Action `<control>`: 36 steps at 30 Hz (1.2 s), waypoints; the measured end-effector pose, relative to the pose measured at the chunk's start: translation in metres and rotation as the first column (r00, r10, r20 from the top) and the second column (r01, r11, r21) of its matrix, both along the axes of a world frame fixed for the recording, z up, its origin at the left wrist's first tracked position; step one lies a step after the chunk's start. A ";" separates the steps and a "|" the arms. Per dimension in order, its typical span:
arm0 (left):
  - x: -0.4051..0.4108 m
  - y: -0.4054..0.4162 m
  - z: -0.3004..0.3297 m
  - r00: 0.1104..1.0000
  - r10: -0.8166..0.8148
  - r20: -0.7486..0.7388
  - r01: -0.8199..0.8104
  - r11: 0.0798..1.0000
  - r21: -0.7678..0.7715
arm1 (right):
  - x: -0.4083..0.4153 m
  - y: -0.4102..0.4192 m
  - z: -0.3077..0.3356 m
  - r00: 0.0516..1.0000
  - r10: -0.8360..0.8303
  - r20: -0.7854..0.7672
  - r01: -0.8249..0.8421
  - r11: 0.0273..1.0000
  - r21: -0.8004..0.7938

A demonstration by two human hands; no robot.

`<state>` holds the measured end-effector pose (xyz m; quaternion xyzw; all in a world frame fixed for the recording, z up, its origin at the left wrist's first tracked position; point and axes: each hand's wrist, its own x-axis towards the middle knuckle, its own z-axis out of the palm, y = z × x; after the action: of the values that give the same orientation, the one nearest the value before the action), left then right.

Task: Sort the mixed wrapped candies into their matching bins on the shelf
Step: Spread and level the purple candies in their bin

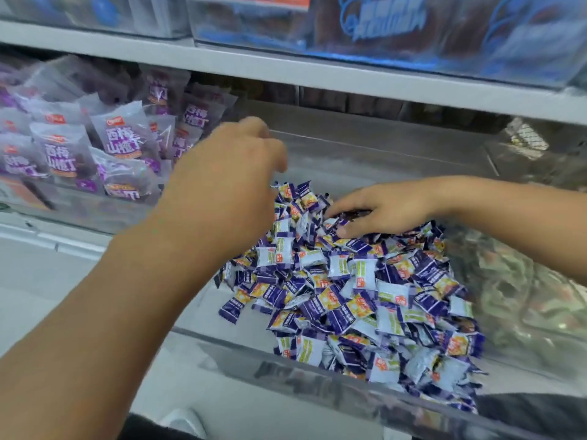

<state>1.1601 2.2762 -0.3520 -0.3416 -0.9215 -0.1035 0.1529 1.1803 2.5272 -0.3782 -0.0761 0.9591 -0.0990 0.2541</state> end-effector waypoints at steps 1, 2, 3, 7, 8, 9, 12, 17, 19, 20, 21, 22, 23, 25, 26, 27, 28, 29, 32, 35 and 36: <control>0.009 0.011 -0.007 0.991 -0.094 0.094 0.095 0.995 -0.001 | 0.000 0.001 0.000 1.000 0.006 0.022 -0.005 1.000 -0.030; 0.014 0.021 -0.018 0.963 -0.130 0.236 0.152 0.985 -0.079 | 0.000 0.001 0.001 0.999 0.027 0.044 -0.025 0.998 -0.053; 0.017 0.028 -0.030 0.924 -0.098 0.370 0.190 0.956 -0.221 | -0.002 0.001 -0.001 0.997 0.053 0.059 -0.049 0.997 -0.066; -0.008 0.030 -0.054 0.899 -0.001 0.438 0.199 0.892 -0.406 | -0.004 0.003 -0.002 0.985 0.152 0.086 -0.135 0.975 -0.178; -0.014 0.031 -0.055 0.908 -0.012 0.419 0.198 0.894 -0.403 | -0.001 0.005 -0.001 0.981 0.176 0.082 -0.155 0.964 -0.215; -0.019 0.031 -0.057 0.909 -0.016 0.417 0.200 0.894 -0.401 | 0.004 0.007 0.001 0.977 0.194 0.088 -0.168 0.955 -0.242; -0.034 0.030 -0.064 0.905 -0.019 0.425 0.202 0.898 -0.392 | 0.021 0.018 0.012 0.952 0.261 0.161 -0.215 0.943 -0.256; -0.031 0.040 -0.060 0.934 0.008 0.358 0.159 0.886 -0.436 | 0.030 0.016 0.035 0.967 0.224 0.119 -0.215 0.973 -0.082; -0.029 0.041 -0.056 0.924 0.027 0.382 0.159 0.880 -0.448 | 0.016 -0.001 0.031 0.976 0.215 -0.020 -0.214 0.976 0.044; -0.028 0.041 -0.054 0.912 0.025 0.409 0.175 0.879 -0.443 | 0.009 -0.009 0.026 0.984 0.177 -0.033 -0.173 0.979 0.106; -0.028 0.041 -0.051 0.899 0.018 0.437 0.192 0.881 -0.433 | 0.003 -0.016 0.019 0.991 0.132 -0.002 -0.130 0.979 0.154; -0.028 0.039 -0.049 0.883 0.010 0.469 0.208 0.887 -0.412 | -0.002 -0.021 0.012 0.995 0.089 0.051 -0.097 0.978 0.184; -0.028 0.037 -0.045 0.862 0.003 0.507 0.223 0.896 -0.384 | -0.007 -0.021 0.006 0.993 0.051 0.111 -0.073 0.978 0.198; -0.029 0.030 -0.040 0.824 -0.016 0.566 0.243 0.913 -0.328 | -0.009 -0.017 0.001 0.976 0.008 0.217 -0.047 0.983 0.177; -0.031 0.027 -0.039 0.813 -0.023 0.581 0.248 0.918 -0.311 | -0.006 -0.013 0.002 0.968 0.000 0.252 -0.039 0.988 0.148; -0.033 0.025 -0.039 0.808 -0.025 0.589 0.248 0.921 -0.301 | -0.001 -0.011 0.006 0.961 0.005 0.277 -0.041 0.992 0.122; -0.036 0.023 -0.040 0.805 -0.026 0.592 0.248 0.922 -0.297 | 0.004 -0.009 0.009 0.956 0.023 0.292 -0.055 0.993 0.104; -0.038 0.023 -0.042 0.811 -0.031 0.584 0.248 0.922 -0.296 | 0.012 -0.008 0.014 0.952 0.044 0.303 -0.073 0.994 0.085; -0.045 0.027 -0.049 0.841 -0.044 0.539 0.233 0.928 -0.290 | 0.034 -0.001 0.023 0.952 0.095 0.291 -0.113 0.993 0.045; -0.047 0.028 -0.051 0.848 -0.056 0.527 0.231 0.934 -0.272 | 0.051 0.003 0.031 0.954 0.184 0.238 -0.179 0.983 -0.041; -0.047 0.028 -0.052 0.847 -0.062 0.529 0.235 0.935 -0.267 | 0.053 0.004 0.032 0.953 0.189 0.237 -0.178 0.982 -0.067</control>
<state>1.1130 2.3039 -0.4036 -0.3931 -0.9033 -0.0505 -0.1639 1.2329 2.5309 -0.3458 -0.1577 0.9072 -0.1050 0.3757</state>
